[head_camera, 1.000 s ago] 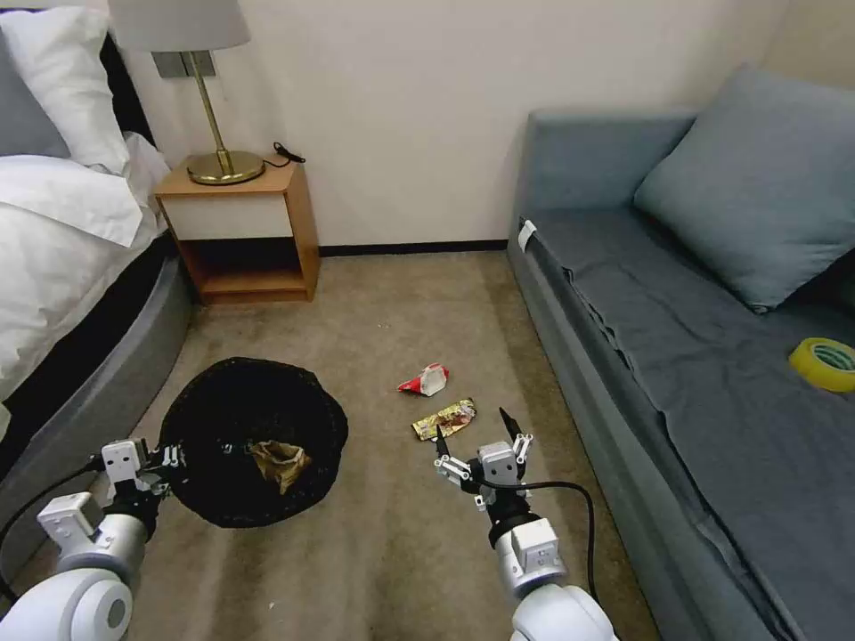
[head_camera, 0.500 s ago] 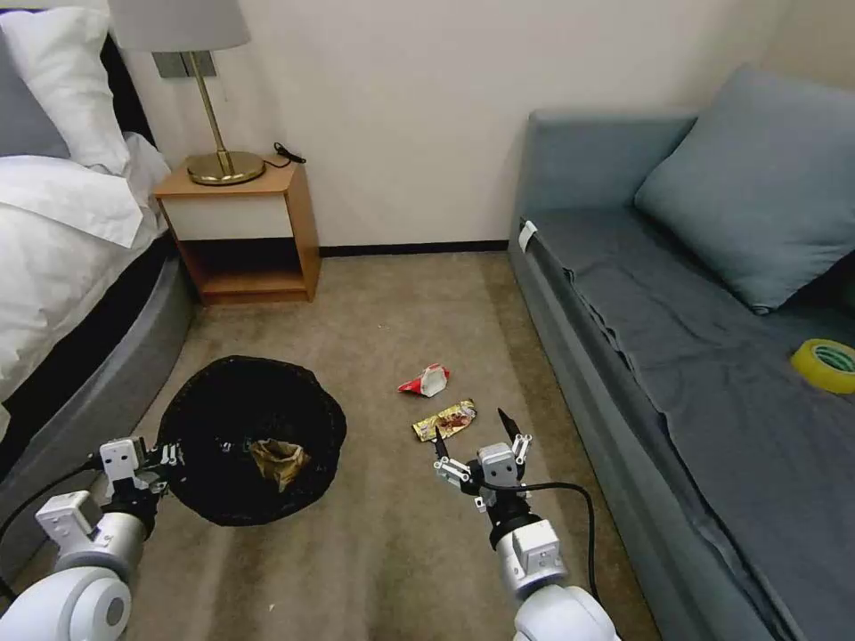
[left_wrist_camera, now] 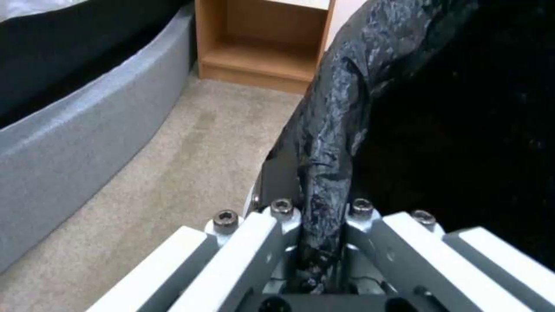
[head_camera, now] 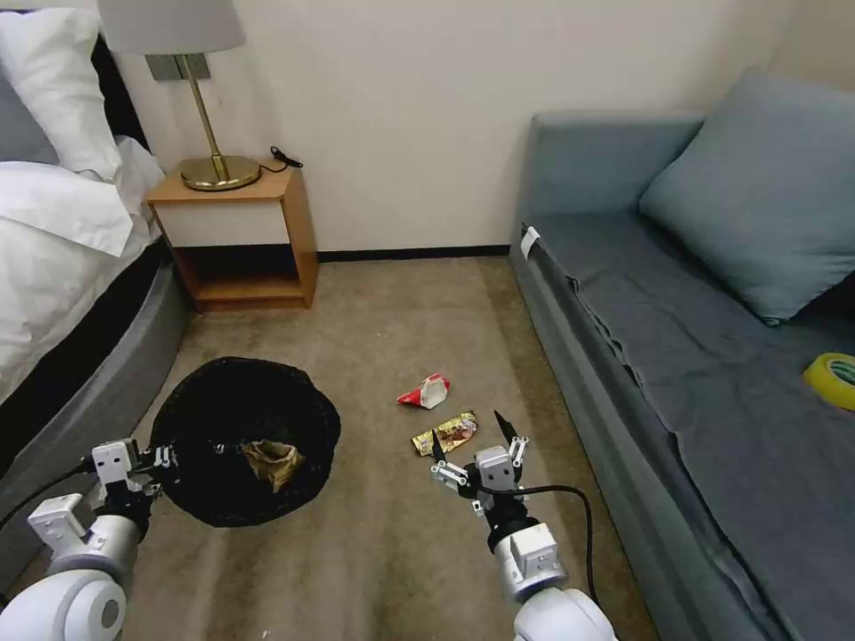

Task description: Pick up the trash bin, then pick up the garbage on the floor and place it into the trash bin.

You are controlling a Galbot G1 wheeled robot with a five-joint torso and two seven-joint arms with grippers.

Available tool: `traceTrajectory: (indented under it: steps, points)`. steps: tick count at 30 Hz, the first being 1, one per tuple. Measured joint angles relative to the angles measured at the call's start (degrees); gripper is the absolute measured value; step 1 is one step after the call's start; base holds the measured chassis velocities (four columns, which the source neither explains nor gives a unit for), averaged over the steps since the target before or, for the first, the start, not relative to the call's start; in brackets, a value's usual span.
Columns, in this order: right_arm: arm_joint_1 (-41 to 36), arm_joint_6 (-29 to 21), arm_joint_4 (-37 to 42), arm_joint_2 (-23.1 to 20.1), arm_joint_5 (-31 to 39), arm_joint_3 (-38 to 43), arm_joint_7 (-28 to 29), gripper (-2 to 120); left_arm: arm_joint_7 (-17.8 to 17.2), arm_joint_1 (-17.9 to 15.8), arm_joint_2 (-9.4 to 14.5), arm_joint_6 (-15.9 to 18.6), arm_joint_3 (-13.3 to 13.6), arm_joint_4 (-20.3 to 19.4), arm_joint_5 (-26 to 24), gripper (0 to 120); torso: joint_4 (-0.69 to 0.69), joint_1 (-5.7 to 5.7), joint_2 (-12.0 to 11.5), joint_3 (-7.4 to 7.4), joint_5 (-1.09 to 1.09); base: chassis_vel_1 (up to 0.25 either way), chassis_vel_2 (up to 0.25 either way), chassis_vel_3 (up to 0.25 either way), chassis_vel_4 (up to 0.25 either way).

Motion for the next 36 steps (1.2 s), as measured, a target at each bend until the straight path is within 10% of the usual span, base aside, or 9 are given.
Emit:
traceTrajectory:
  steps: [36]
  points:
    - [2.51, -0.5, -2.39, -0.17, 1.32, -2.14, -0.26, 100, 0.29, -0.62, -0.12, -0.4, 0.15, 0.11, 1.24, 2, 0.0, 0.0, 0.0, 0.0, 0.0, -0.049, 0.049, 0.054, -0.049]
